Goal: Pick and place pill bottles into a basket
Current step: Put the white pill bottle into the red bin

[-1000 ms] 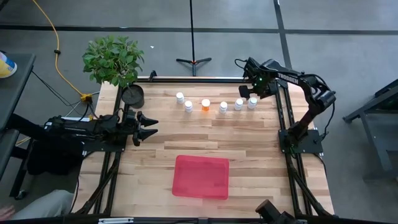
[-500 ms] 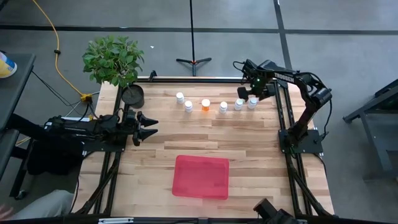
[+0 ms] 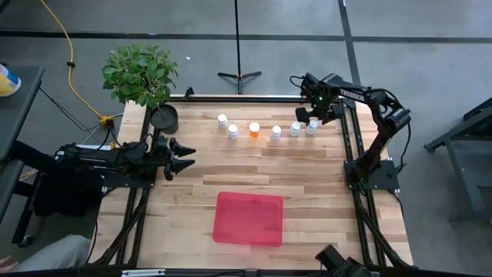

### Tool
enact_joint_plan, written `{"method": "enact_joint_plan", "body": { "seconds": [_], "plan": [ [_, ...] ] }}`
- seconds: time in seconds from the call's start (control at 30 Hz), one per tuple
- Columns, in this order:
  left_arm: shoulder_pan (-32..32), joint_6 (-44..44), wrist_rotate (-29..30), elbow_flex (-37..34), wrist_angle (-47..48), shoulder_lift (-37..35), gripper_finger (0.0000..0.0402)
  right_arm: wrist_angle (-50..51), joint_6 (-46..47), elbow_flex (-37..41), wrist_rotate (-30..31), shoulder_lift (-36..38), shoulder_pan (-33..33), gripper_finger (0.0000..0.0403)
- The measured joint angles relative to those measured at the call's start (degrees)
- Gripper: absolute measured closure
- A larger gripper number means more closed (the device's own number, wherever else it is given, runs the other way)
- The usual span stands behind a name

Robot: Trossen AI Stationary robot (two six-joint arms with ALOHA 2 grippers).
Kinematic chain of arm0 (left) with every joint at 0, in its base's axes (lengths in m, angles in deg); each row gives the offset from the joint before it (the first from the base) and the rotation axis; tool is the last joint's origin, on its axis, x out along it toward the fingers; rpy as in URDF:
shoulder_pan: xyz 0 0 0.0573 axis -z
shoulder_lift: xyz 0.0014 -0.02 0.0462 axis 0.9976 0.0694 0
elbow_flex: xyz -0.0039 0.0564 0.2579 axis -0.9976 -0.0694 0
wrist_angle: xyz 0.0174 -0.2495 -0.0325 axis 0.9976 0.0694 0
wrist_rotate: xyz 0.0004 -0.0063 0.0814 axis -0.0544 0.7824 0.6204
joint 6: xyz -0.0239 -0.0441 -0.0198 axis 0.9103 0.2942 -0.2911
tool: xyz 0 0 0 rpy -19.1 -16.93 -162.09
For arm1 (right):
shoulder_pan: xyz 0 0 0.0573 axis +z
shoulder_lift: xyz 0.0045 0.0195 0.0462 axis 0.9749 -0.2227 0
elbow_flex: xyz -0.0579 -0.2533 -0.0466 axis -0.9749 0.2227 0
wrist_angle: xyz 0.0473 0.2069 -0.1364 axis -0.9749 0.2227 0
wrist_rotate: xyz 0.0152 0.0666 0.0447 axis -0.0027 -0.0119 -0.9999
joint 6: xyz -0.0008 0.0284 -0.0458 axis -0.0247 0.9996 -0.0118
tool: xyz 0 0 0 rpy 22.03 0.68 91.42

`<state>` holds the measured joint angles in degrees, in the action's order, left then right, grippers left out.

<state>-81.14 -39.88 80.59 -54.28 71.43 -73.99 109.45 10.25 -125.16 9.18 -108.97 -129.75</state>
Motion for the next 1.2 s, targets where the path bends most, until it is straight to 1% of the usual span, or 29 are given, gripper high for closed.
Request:
{"method": "enact_joint_plan", "body": {
  "seconds": [0.27, 0.93, 1.2],
  "plan": [
    [0.0, 0.0, 0.0, 0.0, 0.0, 0.0, 0.0092, -0.1, -0.2, 0.0, -0.6, 0.0, 0.0, 0.0115],
    [0.0, 0.0, 0.0, 0.0, 0.1, 0.0, 0.0092, -0.9, -0.6, 0.0, -2.2, 0.0, 0.0, 0.0169],
    [0.0, 0.0, 0.0, 0.0, 0.1, 0.0, 0.0092, -1.0, -0.6, 0.0, -2.3, 0.0, 0.0, 0.021]
  ]
}}
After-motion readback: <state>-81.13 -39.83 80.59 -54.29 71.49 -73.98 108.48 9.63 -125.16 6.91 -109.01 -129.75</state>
